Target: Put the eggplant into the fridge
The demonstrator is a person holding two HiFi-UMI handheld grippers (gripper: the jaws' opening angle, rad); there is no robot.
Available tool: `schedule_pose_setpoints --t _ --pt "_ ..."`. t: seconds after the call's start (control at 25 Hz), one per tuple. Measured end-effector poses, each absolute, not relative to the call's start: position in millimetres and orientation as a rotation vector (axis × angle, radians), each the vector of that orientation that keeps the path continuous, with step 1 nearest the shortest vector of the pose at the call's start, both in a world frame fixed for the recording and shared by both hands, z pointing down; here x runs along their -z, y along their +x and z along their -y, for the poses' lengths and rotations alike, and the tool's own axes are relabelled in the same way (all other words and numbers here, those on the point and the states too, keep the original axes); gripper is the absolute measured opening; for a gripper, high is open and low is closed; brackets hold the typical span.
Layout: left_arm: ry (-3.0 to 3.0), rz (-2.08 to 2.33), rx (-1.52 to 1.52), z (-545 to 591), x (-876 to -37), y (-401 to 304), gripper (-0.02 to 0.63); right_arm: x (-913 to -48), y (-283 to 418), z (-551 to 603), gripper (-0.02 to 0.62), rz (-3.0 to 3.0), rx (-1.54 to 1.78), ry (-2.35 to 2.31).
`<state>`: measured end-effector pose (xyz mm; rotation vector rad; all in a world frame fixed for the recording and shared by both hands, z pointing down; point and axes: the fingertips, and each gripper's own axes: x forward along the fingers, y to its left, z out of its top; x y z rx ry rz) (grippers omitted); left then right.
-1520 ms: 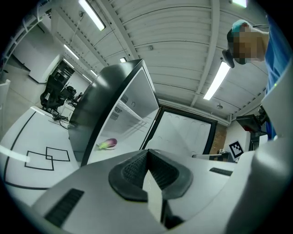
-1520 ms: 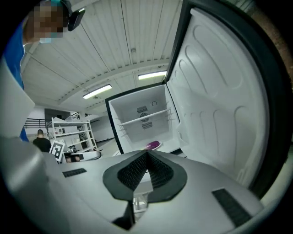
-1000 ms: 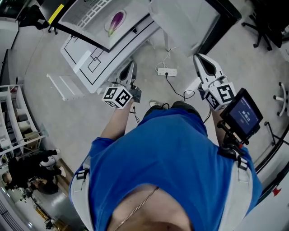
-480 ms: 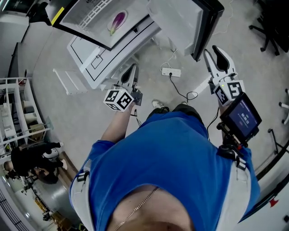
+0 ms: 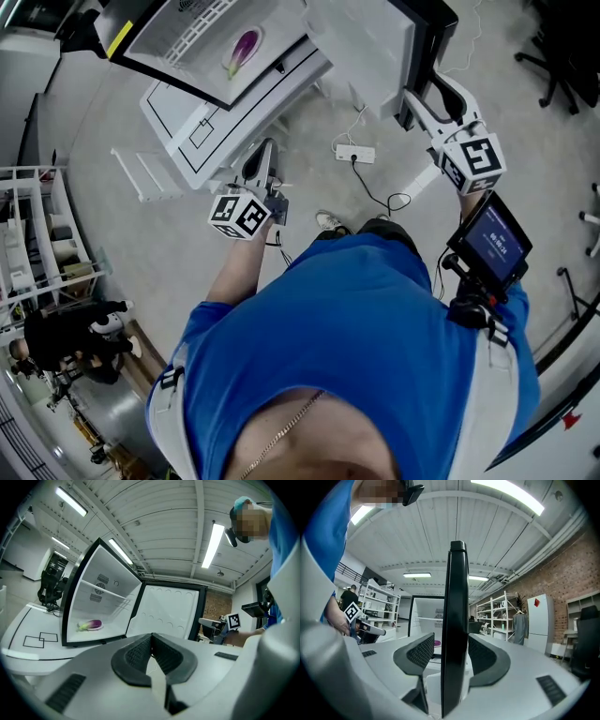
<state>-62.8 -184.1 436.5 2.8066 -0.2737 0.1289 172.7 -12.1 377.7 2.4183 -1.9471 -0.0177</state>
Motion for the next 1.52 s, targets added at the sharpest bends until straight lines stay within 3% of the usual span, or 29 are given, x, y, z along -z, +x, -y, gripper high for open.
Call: schedule_pose_setpoints --t 0.32,1.52 --pt "2.807 0.306 -0.085 197 -427 -71 0.008 -373 171 15 0.17 1.871 -0.007 2.429" --pt "2.773 0.391 0.005 274 -444 -105 0.008 -384 34 111 0.192 2.073 0.119 2.105"
